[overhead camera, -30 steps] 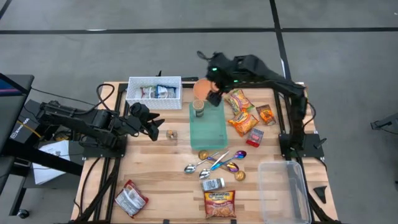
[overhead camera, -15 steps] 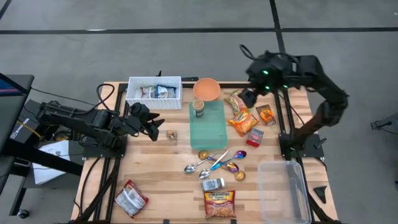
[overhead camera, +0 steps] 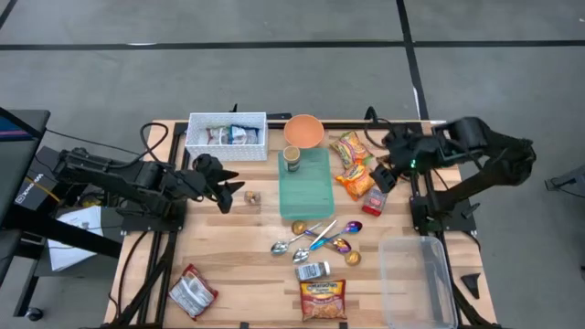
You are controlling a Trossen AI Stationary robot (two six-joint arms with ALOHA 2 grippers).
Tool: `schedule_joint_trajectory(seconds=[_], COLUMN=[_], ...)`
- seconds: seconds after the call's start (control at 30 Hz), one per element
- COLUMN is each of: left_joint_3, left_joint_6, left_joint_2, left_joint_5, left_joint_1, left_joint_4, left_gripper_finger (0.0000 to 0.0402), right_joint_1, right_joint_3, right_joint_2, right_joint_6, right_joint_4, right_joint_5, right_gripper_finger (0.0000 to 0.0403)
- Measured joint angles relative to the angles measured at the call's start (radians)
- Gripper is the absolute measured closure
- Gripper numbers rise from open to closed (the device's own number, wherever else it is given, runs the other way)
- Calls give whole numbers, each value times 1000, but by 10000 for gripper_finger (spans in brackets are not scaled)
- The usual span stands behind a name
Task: Pick & Place Food Item
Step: Put the brown seasoning into the blue bin
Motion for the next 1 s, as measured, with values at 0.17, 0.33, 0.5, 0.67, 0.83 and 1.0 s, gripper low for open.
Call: schedule_joint_trajectory(seconds=[0.17, 0.33, 0.5, 0.67, 0.83, 1.0], left_joint_3=[0, 0, 0, -9, -123, -239], left_joint_6=[109, 318, 385, 459, 564, 616], left_joint_2=[8, 64, 148, 243, 284, 291], left_joint_5=[0, 101, 195, 219, 226, 265], left_joint_1=[1, 7, 9, 9, 19, 82], left_joint_4=[124, 233, 159, -31, -3, 92], left_gripper_finger=[229, 225, 211, 184, 143, 104], right_joint_1=[40, 62, 61, 61, 63, 80], right_joint_3=[-61, -80, -90, -90, -90, -90], right_joint_2=[-40, -85, -132, -157, -164, -164], right_joint_6=[36, 31, 18, 9, 9, 9], right_joint_4=[1, 1, 1, 2, 2, 3], right_joint_5=[4, 57, 93, 109, 105, 102], right_gripper_finger=[94, 94, 94, 94, 94, 94])
